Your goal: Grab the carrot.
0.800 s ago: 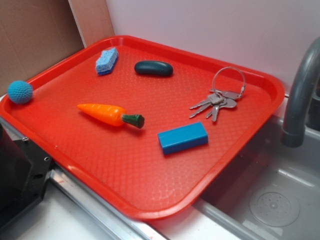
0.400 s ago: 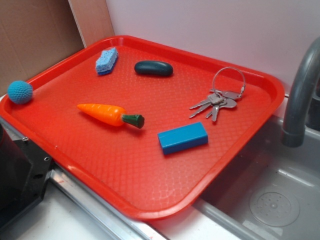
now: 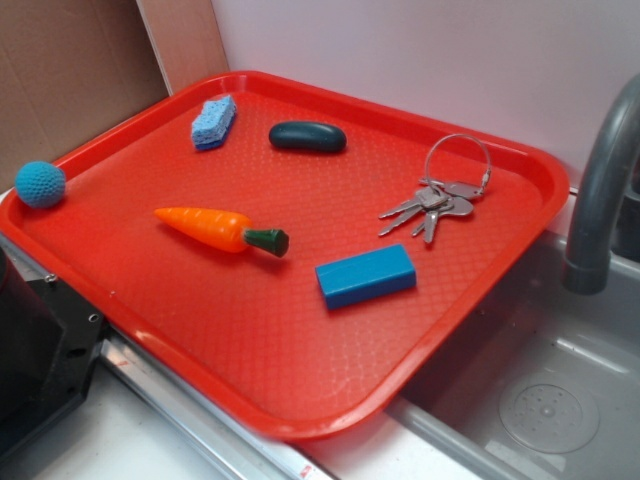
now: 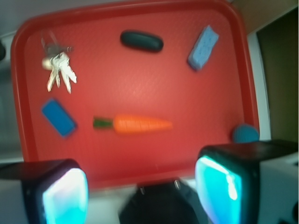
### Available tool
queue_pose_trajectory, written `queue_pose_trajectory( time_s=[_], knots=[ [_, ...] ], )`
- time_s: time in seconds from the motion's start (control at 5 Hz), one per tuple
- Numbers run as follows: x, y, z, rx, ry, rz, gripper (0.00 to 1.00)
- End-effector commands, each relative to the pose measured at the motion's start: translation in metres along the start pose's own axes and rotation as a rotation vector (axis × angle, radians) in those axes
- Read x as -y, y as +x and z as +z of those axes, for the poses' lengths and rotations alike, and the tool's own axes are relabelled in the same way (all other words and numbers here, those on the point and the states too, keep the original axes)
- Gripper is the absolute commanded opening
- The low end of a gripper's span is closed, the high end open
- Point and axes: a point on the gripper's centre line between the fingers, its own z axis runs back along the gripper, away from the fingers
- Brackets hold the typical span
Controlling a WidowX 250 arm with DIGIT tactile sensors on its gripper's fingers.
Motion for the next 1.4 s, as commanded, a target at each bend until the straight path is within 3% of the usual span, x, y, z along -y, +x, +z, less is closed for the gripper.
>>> queue_pose_trajectory(
  time_s=[0.0,0.2,0.4,0.8,1.2],
  knots=[
    [-0.001,0.050,-0.051,-0.088,-0.026,-0.495,1.00],
    [0.020,0.018,-0.072,-0.161,0.009,-0.744,1.00],
    [0.030,0.009,-0.084,-0.197,0.032,-0.993,1.00],
    [0.011,-0.028,-0.116,-0.231,0.135,-1.487,1.00],
    [0.003,-0.023,-0.122,-0.241,0.154,-1.471,1.00]
  ],
)
